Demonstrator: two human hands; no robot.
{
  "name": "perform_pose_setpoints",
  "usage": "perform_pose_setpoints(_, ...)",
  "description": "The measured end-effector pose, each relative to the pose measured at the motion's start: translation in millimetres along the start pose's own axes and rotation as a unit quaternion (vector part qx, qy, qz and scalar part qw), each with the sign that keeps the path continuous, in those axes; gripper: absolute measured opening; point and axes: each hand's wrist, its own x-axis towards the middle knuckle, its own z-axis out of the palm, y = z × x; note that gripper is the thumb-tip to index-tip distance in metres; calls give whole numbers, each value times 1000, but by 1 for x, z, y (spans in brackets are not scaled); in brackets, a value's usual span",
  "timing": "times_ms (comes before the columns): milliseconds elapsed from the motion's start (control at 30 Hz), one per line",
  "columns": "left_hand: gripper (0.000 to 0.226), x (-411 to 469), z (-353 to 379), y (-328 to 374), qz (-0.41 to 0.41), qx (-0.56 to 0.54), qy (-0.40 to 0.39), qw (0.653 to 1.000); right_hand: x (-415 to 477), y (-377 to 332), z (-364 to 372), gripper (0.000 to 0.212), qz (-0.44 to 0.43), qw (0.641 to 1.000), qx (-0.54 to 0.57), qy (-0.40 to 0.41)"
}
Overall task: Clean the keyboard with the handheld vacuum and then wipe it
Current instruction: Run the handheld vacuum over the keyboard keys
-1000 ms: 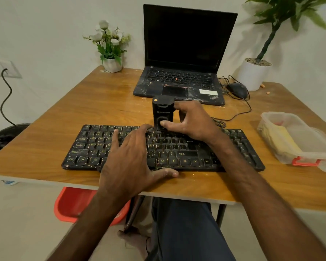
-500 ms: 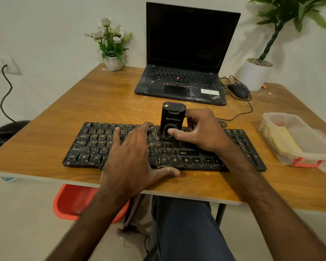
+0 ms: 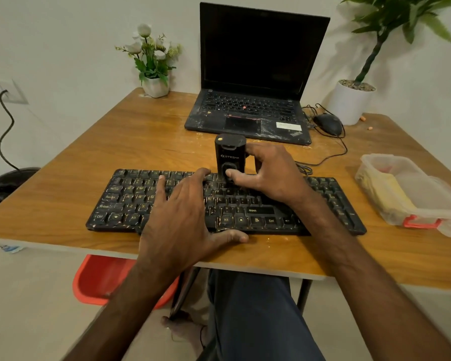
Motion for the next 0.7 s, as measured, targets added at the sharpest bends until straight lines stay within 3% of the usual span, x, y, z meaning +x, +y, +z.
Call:
perform_pose_setpoints(233, 133, -1, 2, -1, 3, 2, 4, 1000, -8, -7, -7, 49, -16, 997, 37, -71)
perform_pose_setpoints(367, 130, 0, 1, -1, 8, -10, 9, 1000, 3, -1, -1, 53, -12, 999, -25, -21)
perform_pose_setpoints(433, 130, 0, 0, -1, 6, -10, 5, 1000, 4, -2, 1, 51, 0, 1000, -6, -15)
perform_pose_setpoints(567, 130, 0, 2, -2, 3, -10, 3, 1000, -6, -4, -6, 38, 23, 993, 80, -81)
perform_pose_setpoints(700, 131, 0, 1, -1, 5, -2, 5, 1000, -2, 0, -4, 53, 2, 999, 21, -34)
